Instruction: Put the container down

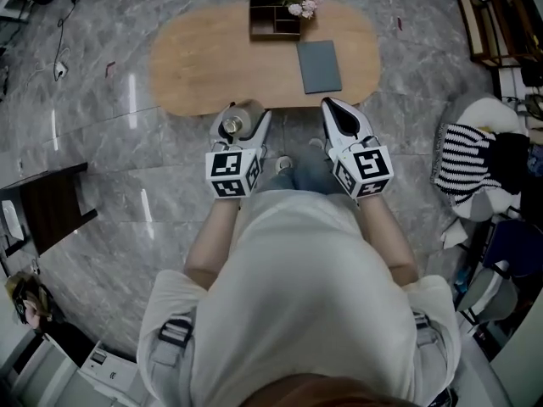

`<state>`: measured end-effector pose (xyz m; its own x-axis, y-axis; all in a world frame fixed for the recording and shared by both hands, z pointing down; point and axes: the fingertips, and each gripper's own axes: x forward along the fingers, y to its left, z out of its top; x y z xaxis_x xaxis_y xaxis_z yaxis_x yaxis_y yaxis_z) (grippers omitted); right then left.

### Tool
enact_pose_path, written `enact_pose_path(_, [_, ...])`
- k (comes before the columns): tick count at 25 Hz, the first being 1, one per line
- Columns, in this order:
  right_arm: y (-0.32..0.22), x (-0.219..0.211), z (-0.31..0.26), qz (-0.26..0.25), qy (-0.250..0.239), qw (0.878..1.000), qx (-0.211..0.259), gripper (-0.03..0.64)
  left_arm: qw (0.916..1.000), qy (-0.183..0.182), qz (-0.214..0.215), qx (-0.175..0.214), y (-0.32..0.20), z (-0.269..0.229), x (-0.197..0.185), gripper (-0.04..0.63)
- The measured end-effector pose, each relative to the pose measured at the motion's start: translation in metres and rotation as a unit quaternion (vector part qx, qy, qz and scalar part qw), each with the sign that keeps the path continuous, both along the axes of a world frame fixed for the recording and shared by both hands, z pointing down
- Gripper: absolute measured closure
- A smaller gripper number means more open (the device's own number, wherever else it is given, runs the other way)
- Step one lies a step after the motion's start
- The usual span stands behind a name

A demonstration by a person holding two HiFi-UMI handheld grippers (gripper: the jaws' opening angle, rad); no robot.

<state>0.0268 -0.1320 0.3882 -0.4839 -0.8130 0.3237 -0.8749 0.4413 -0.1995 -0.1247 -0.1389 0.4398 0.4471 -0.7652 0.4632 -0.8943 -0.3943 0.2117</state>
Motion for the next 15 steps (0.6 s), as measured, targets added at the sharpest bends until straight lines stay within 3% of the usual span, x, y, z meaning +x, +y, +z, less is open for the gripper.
enact_pose_path(15, [-0.070,0.021,0.079,-0.027,0.016,0.998,-0.049,0.618,0.9986,-0.003,-0.021,-0.049,-0.072,0.098,0.040,0.250])
